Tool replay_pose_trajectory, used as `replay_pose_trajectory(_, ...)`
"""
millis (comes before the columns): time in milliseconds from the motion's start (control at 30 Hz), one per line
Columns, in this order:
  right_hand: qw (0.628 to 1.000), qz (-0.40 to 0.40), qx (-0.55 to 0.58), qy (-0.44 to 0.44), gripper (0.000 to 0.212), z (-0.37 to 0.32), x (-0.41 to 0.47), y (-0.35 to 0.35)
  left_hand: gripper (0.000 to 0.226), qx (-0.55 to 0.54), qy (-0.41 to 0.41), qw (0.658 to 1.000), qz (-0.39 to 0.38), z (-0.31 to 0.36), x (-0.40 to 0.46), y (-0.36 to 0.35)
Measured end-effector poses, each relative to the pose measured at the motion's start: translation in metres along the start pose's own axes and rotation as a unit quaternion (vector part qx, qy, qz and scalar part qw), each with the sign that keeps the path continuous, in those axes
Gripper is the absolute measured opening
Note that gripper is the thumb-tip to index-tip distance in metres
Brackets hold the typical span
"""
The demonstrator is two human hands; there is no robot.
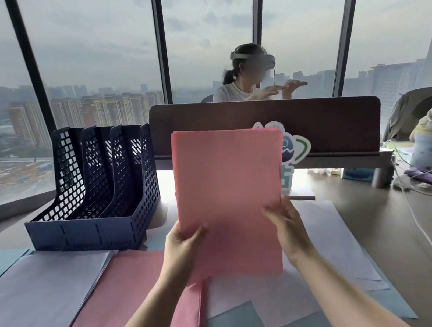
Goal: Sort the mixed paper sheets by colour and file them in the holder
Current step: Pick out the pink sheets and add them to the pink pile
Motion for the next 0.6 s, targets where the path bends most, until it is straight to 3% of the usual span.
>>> replay_pose_trajectory(167,0.984,0.033,-0.160,0.068,0.015,-0.011,-0.008,-0.008,0.015,0.062,-0.038,0.995,0.069,0.016,-0.001,0.018)
replay_pose_trajectory(267,0.981,0.015,-0.169,0.091,0.018,-0.038,-0.007,-0.032,0.019,0.044,-0.050,0.995,0.079,0.051,0.003,0.043)
replay_pose_trajectory(333,0.982,-0.040,-0.178,0.054,0.013,-0.040,-0.011,-0.057,0.012,0.060,-0.028,0.997,0.048,0.066,0.005,0.068)
replay_pose_trajectory(433,0.977,-0.139,-0.150,-0.066,0.013,-0.016,-0.039,-0.096,0.022,0.130,0.075,0.989,0.005,0.059,-0.003,0.117)
replay_pose_trajectory(600,0.912,-0.293,-0.217,-0.187,0.019,0.037,-0.094,-0.142,0.034,0.257,0.217,0.941,-0.041,0.029,-0.046,0.189)
Point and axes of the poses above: each hand's wrist, its own x-axis towards the middle knuckle, its own y-axis out of the back of the hand, z = x × y, the point moved 10 cm from there along x, towards the middle knuckle, and after that the axes turned 1 degree about -x, right-handed, at the moved point
